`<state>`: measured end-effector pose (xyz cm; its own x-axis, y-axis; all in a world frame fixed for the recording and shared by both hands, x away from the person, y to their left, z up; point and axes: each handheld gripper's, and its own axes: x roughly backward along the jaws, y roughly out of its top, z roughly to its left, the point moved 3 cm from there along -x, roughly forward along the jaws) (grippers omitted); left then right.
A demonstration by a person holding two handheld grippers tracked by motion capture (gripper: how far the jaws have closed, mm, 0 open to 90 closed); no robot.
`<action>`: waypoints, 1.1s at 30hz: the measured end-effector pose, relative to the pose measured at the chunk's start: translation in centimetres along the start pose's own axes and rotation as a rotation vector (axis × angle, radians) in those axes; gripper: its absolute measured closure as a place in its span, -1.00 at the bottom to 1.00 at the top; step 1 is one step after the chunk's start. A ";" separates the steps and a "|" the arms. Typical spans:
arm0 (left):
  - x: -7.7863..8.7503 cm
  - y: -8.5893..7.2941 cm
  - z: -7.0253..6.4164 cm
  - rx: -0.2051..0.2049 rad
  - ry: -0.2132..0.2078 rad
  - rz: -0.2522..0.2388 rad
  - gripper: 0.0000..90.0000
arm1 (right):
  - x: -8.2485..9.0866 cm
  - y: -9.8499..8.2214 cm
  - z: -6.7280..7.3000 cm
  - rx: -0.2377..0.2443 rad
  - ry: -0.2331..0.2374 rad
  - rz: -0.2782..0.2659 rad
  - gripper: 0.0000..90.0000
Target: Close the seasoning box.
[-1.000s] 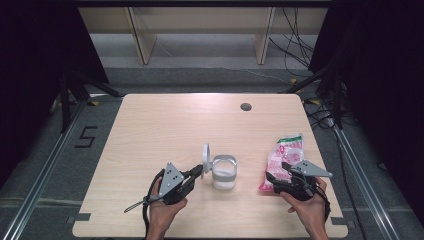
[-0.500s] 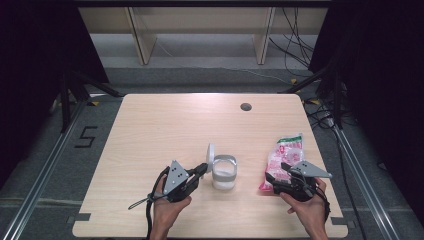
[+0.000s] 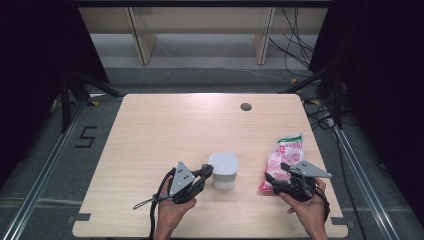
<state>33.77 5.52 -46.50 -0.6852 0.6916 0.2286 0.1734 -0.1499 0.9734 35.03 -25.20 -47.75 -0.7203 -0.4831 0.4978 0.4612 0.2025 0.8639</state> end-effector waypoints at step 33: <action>0.9 -1.4 -1.2 0.060 -0.005 0.063 -0.45 | -0.1 -0.1 0.2 0.044 0.038 -0.007 -0.35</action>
<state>32.10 5.50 -47.65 -0.6680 0.6857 0.2890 0.2582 -0.1507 0.9543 34.98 -24.97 -47.90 -0.7028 -0.5168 0.4888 0.4321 0.2357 0.8705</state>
